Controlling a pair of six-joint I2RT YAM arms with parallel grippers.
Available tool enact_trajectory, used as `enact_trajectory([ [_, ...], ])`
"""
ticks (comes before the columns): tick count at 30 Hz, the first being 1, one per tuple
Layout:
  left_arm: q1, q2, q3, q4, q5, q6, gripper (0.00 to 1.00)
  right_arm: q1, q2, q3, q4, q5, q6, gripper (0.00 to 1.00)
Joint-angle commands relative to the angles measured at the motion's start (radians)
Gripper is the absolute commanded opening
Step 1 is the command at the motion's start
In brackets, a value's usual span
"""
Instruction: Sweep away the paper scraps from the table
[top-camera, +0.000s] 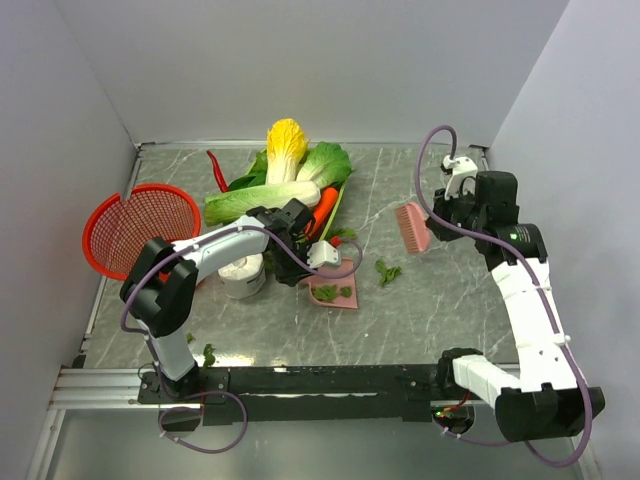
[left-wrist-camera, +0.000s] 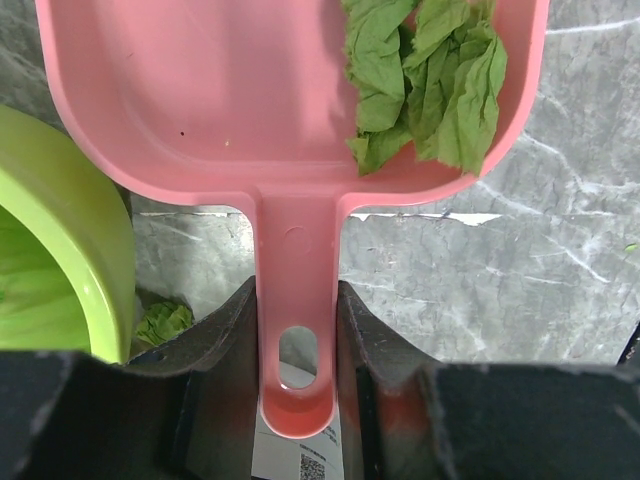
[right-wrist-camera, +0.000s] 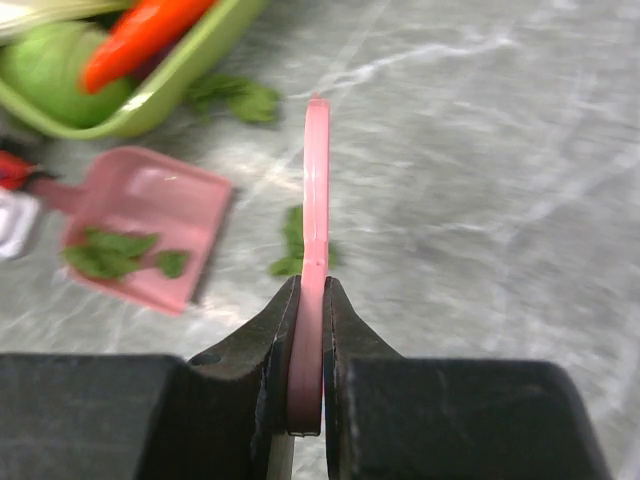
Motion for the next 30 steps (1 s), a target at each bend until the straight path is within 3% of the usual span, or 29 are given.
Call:
enact_trajectory([
  [1,0.001,0.000,0.040,-0.018,0.004,0.051,0.01,0.006,0.077,-0.005,-0.020,0.339,0.006,0.00],
  [5,0.001,0.012,0.048,-0.043,-0.028,0.072,0.01,0.006,0.112,-0.062,0.002,0.500,0.034,0.00],
  [9,0.001,0.023,0.039,-0.051,-0.054,0.092,0.01,0.012,0.161,-0.088,0.003,0.490,0.039,0.00],
  [20,0.000,0.103,0.076,-0.018,-0.013,0.074,0.01,0.139,0.353,-0.071,0.028,-0.041,0.125,0.00],
  [23,-0.002,0.121,0.097,-0.003,-0.002,0.066,0.01,0.201,0.382,-0.027,0.031,-0.129,0.148,0.00],
  [30,0.000,0.112,0.086,0.038,0.096,0.043,0.01,0.206,0.417,0.024,0.032,-0.268,0.220,0.00],
])
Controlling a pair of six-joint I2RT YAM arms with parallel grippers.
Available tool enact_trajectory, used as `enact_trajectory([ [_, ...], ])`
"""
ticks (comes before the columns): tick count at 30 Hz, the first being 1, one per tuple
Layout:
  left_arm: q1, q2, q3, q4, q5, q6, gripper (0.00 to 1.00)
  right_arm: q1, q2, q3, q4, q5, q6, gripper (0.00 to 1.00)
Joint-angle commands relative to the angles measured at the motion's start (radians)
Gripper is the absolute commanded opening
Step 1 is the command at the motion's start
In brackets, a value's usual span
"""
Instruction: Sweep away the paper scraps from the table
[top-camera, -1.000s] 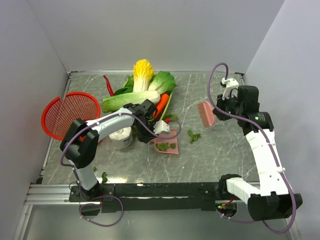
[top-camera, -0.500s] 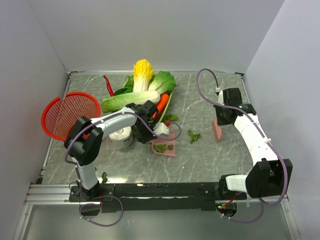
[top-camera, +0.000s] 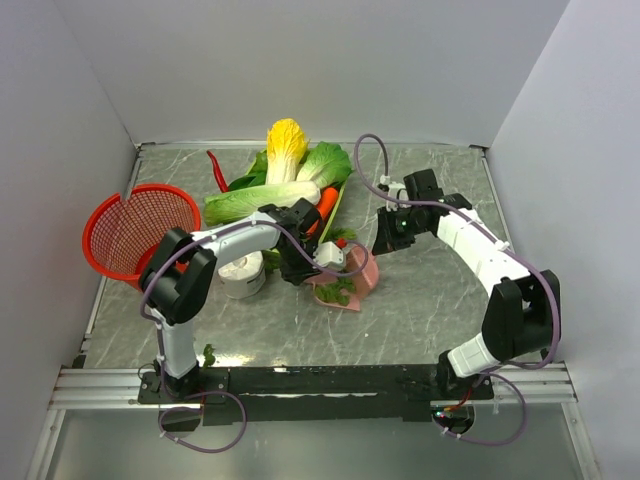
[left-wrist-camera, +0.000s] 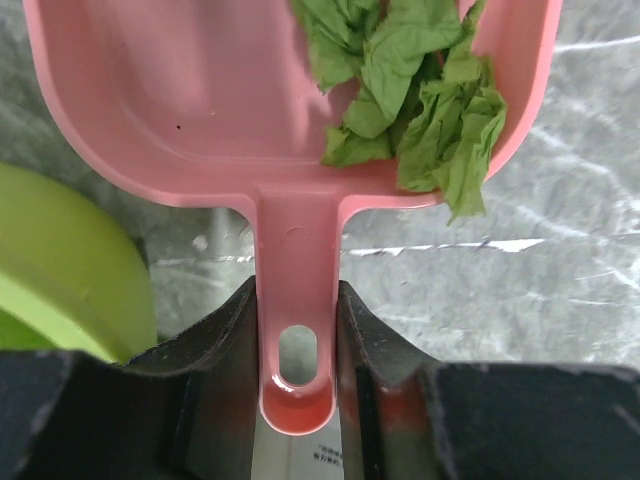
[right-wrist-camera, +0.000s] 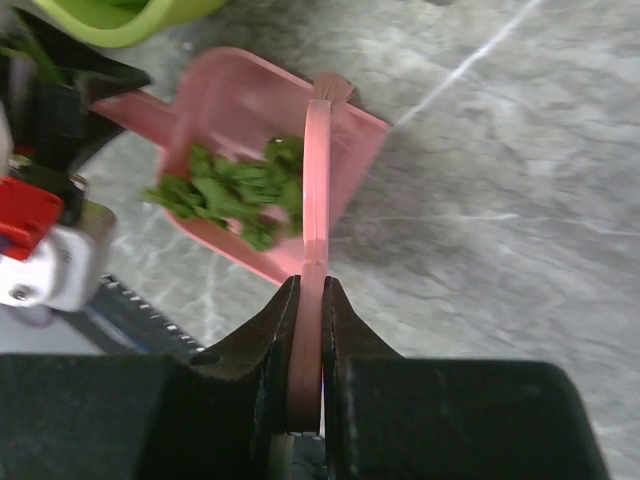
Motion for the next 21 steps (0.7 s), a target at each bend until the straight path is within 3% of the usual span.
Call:
enact_trajectory([
  [1,0.000,-0.013,-0.006,0.046,0.109,-0.019,0.01,-0.005,0.006,0.064,-0.014,-0.107,0.045,0.00],
  [6,0.015,-0.056,-0.091,0.095,0.152,-0.018,0.01,-0.005,-0.052,0.121,-0.059,-0.005,-0.045,0.00],
  [11,0.070,-0.137,-0.190,0.232,0.312,0.013,0.01,-0.005,-0.096,0.239,-0.164,-0.003,-0.085,0.00],
  [16,0.070,-0.113,-0.184,0.267,0.327,0.018,0.01,-0.008,-0.129,0.245,-0.172,0.121,-0.114,0.00],
  [21,0.057,-0.101,-0.161,0.260,0.253,0.025,0.01,-0.040,-0.157,0.219,-0.131,0.195,-0.091,0.00],
])
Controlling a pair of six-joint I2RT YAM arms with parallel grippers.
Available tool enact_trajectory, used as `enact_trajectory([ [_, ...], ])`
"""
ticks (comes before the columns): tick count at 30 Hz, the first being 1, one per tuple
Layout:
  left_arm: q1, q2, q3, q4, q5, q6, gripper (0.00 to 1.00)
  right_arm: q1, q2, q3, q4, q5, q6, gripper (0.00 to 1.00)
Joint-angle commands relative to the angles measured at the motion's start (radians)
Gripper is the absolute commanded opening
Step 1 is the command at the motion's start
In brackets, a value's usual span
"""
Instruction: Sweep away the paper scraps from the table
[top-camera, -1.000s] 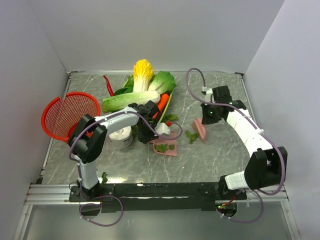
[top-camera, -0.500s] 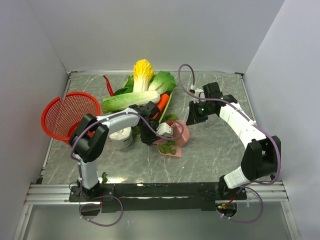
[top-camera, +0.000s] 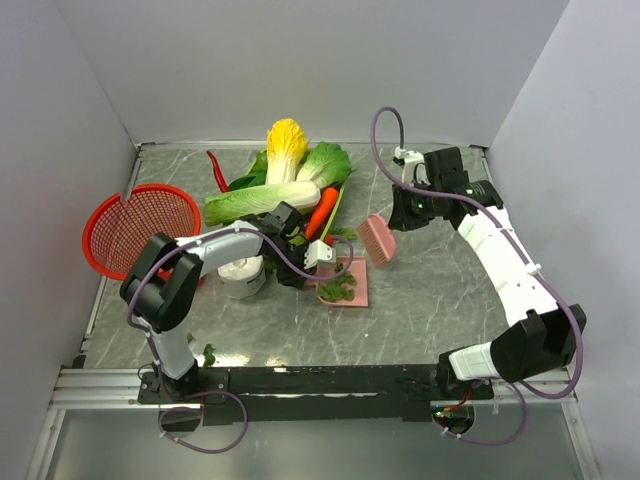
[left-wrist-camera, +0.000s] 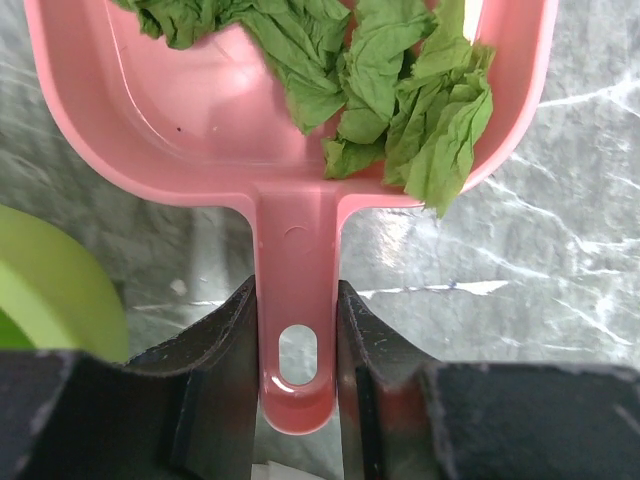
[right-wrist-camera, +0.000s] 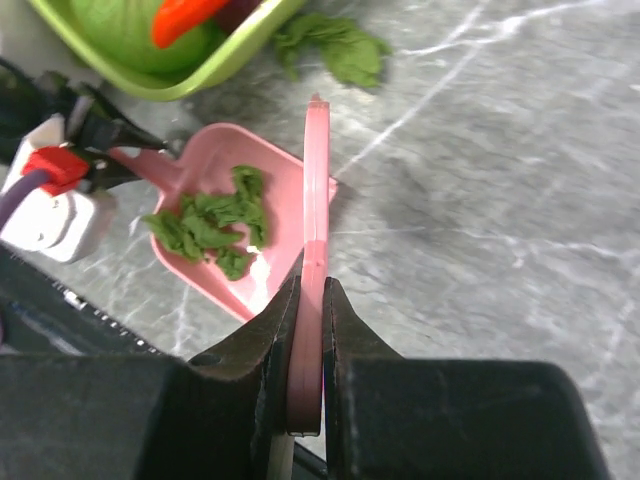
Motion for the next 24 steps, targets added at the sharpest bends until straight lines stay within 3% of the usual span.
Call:
enact_trajectory([
  [1,-0.015,-0.005,0.034,0.046,-0.007,0.038,0.01,-0.035,-0.061,-0.013,0.036,0.088,0.005,0.00],
  [4,-0.018,-0.002,0.017,0.055,-0.050,0.049,0.03,-0.061,-0.068,-0.028,0.057,0.149,0.014,0.00],
  [6,-0.018,0.001,0.005,0.060,-0.047,0.052,0.11,-0.107,-0.065,-0.039,0.060,0.174,0.037,0.00],
  [7,-0.018,-0.001,0.000,0.070,-0.038,0.052,0.24,-0.129,-0.060,-0.040,0.053,0.162,0.051,0.00],
  [9,-0.020,-0.004,-0.020,0.084,-0.006,0.053,0.32,-0.190,-0.046,-0.040,0.042,0.128,0.065,0.00],
  [15,-0.024,0.022,-0.029,0.147,0.016,0.006,0.45,-0.277,-0.034,-0.039,0.016,0.113,0.075,0.00],
  [20,-0.023,0.028,-0.009,0.116,0.047,0.015,0.49,-0.288,-0.048,-0.040,0.016,0.102,0.075,0.00],
  [23,-0.023,0.039,0.000,0.093,0.050,0.033,0.43,-0.288,-0.055,-0.050,0.023,0.099,0.075,0.00],
  [24,-0.023,0.041,0.002,0.087,0.048,0.033,0.37,-0.290,-0.058,-0.051,0.026,0.099,0.075,0.00],
])
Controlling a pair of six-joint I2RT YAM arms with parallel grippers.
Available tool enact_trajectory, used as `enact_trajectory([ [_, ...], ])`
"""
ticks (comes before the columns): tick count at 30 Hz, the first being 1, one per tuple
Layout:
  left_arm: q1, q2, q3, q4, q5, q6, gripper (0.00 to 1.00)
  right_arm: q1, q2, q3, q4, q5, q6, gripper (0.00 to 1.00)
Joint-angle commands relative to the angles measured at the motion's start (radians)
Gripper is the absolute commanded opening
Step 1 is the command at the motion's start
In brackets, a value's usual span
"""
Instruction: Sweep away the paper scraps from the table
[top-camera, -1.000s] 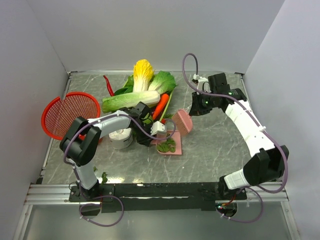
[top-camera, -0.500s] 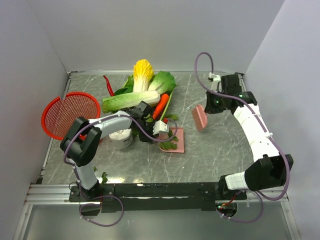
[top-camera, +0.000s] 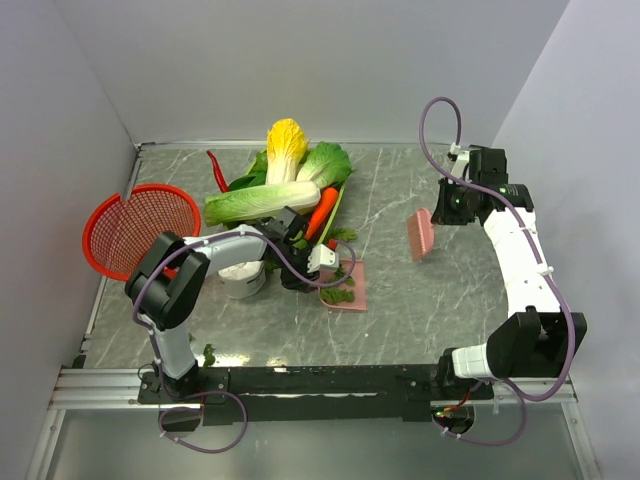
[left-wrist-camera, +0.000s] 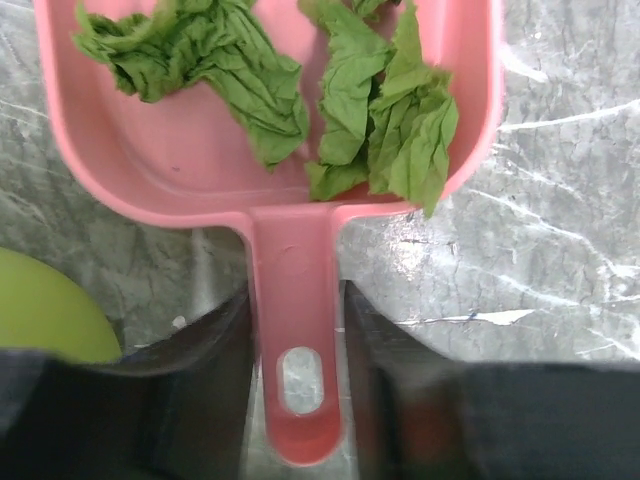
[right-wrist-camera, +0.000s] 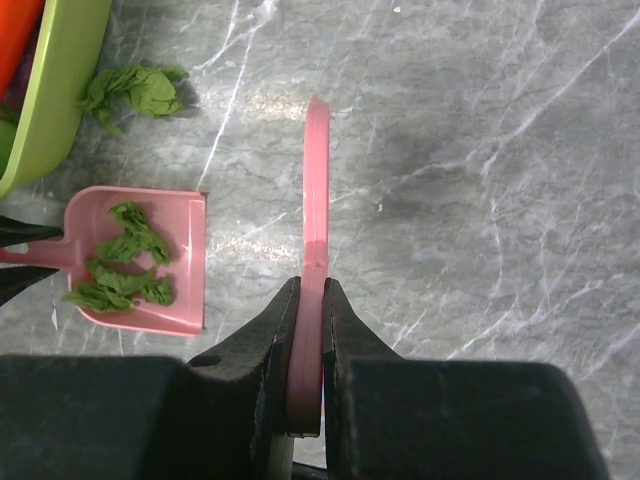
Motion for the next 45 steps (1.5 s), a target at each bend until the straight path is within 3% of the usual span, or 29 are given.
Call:
enact_trajectory([
  [1,-0.002,0.012,0.035,-0.021,0.051,0.023,0.33,-0.006,-0.043,-0.011,0.018,-0.017,0.017,0.00],
  [6,-0.001,-0.009,0.029,-0.026,0.067,0.020,0.15,-0.012,-0.065,-0.051,0.050,-0.018,0.017,0.00],
  [12,-0.001,-0.057,0.020,0.065,0.135,-0.058,0.07,-0.030,-0.051,-0.058,0.055,-0.005,0.011,0.00],
  [17,0.012,-0.081,0.135,0.015,0.160,-0.077,0.01,-0.039,-0.031,-0.021,0.072,0.000,0.016,0.00],
  [26,0.029,-0.133,0.300,-0.087,0.141,-0.114,0.01,-0.043,-0.019,-0.015,0.087,-0.014,0.013,0.00],
  [34,0.154,-0.193,0.389,-0.189,0.192,-0.232,0.01,-0.041,0.000,0.002,0.089,-0.029,0.017,0.00],
  [41,0.262,-0.326,0.388,-0.216,0.157,-0.336,0.01,-0.043,0.027,0.004,0.098,-0.061,0.042,0.00],
  [45,0.324,-0.406,0.304,-0.177,0.077,-0.342,0.01,-0.041,0.055,0.005,0.103,-0.084,0.056,0.00],
])
